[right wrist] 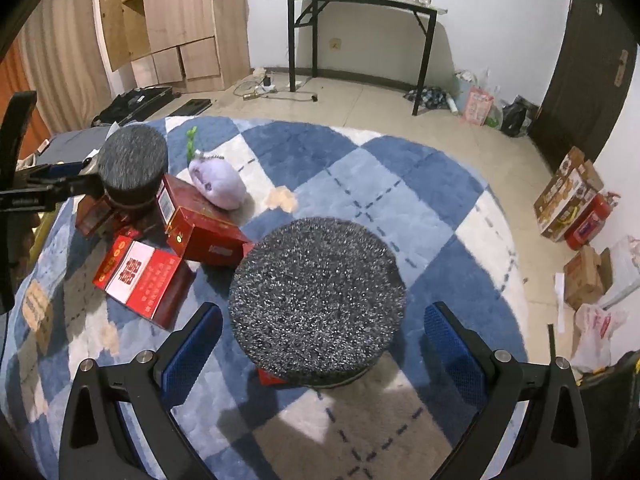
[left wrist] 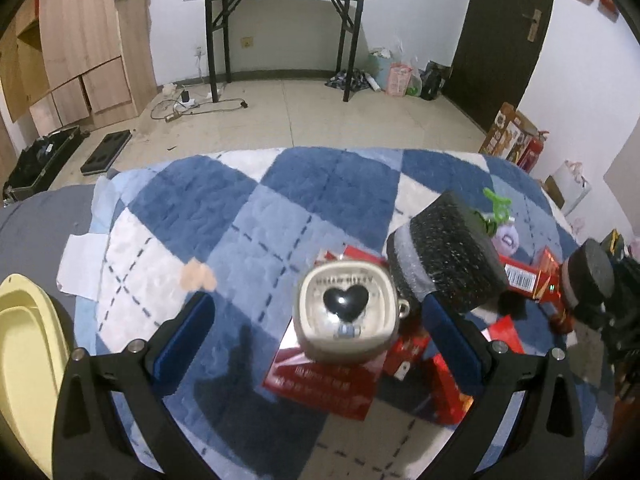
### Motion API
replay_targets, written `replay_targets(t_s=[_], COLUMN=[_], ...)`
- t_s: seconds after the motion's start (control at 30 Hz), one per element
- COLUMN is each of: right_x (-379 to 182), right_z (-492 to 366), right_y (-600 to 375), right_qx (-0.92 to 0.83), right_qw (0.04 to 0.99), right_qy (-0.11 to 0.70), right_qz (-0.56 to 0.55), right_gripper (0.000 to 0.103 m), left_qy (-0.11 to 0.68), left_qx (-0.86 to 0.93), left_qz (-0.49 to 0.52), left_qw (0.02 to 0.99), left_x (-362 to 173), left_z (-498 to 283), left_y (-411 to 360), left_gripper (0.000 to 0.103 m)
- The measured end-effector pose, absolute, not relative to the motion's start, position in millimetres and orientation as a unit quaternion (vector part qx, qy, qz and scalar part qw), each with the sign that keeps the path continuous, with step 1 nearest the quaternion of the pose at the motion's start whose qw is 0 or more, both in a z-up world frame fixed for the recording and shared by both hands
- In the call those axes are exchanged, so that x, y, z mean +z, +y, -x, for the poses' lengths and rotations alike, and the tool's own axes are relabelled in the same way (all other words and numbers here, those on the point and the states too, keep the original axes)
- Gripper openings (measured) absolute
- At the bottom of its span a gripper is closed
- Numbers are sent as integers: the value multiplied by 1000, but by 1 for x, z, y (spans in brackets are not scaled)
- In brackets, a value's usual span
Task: Organize rigid objects
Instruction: 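Approach the black foam cylinder with the right tool while the left tool approaches the white tin, then grasp the black foam cylinder with the right tool while the left tool grasps the white tin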
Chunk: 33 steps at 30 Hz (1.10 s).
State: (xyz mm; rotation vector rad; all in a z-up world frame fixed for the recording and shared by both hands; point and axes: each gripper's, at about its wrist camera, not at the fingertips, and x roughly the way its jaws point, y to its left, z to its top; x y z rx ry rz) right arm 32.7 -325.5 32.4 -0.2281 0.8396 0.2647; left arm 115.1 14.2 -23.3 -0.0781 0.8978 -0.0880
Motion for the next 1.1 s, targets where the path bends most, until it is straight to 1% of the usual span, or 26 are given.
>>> replay_targets(t_s=[0.07, 0.1, 0.13, 0.17, 0.2, 0.23, 0.27, 0.3, 0.33, 0.53, 0.67, 0.87, 1.0, 1.1], right_x=[30, 30, 29, 28, 27, 25, 24, 23, 22, 24, 34, 44, 55, 66], right_z=[-35, -36, -37, -37, -37, -37, -36, -36, -36, -32, -24, -11, -3, 3], right_y=[-327, -328, -328, -328, -328, -328, -328, -328, -328, -327, -327, -322, -309, -288], right_qx=[128, 131, 133, 133, 134, 137, 138, 139, 140, 149, 149, 152, 165, 190], right_qw=[897, 897, 896, 896, 895, 894, 894, 894, 892, 895, 903, 902, 900, 896], right_qy=[408, 409, 410, 410, 411, 412, 412, 412, 414, 405, 388, 385, 385, 381], right_qz=[109, 106, 105, 106, 108, 109, 109, 110, 111, 116, 113, 122, 124, 124], right_gripper=[100, 98, 96, 95, 92, 86, 83, 76, 70, 69, 69, 69, 69, 69], left_qy=[427, 423, 422, 424, 427, 427, 427, 426, 425, 422, 424, 413, 407, 406], left_qx=[-48, -53, -58, -63, -67, -69, -71, -73, -72, -73, -75, -83, -76, -55], left_qz=[41, 43, 45, 46, 46, 47, 47, 49, 50, 61, 47, 29, 33, 42], left_qw=[902, 904, 904, 902, 901, 900, 900, 900, 901, 901, 901, 907, 910, 911], left_x=[-22, -22, -23, -24, -25, -26, -27, -27, -28, -25, -23, -9, 3, 11], left_z=[-116, -116, -116, -117, -117, -117, -116, -114, -113, -106, -99, -80, -64, -49], left_y=[13, 12, 11, 9, 7, 6, 5, 5, 4, 10, 12, 18, 40, 72], left_gripper=[103, 100, 94, 90, 82, 74, 70, 62, 58, 57, 57, 57, 57, 57])
